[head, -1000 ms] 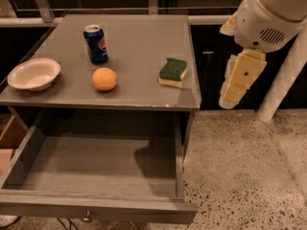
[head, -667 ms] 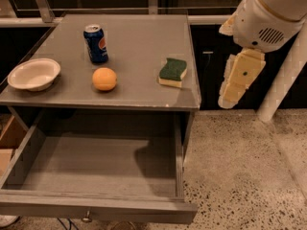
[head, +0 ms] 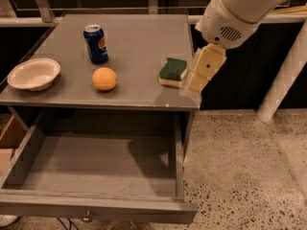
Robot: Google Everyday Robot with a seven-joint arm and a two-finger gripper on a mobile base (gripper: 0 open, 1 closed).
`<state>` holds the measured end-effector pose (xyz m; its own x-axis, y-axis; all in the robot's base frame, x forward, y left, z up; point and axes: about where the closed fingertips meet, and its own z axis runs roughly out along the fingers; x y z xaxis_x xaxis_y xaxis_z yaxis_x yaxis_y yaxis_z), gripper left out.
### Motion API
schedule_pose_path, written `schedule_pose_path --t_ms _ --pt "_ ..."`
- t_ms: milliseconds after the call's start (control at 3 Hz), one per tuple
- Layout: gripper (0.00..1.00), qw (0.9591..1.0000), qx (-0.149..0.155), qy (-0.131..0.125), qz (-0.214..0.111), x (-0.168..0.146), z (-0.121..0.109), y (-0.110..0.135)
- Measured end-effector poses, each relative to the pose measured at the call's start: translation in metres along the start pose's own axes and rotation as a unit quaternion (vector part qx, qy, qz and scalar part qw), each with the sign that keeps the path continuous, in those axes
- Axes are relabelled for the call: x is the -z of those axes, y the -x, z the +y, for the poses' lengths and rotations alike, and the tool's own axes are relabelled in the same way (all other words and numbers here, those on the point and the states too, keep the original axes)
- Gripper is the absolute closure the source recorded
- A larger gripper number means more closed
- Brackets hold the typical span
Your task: Place pepsi can into top drawer
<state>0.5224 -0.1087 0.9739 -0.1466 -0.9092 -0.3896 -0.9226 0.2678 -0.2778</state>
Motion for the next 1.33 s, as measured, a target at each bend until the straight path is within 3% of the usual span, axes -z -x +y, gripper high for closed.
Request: schedule_pose_path --t_ms 333,667,1333 --pt "0.0 0.9997 -0.006 0.001 -0.026 -0.043 -0.021 0.04" --pt "0.0 0.9996 -0.007 0.001 -0.028 -0.044 -0.021 0.041" --pt "0.0 0.997 -0.028 -0.006 -0.072 -0.061 -0.059 0.094"
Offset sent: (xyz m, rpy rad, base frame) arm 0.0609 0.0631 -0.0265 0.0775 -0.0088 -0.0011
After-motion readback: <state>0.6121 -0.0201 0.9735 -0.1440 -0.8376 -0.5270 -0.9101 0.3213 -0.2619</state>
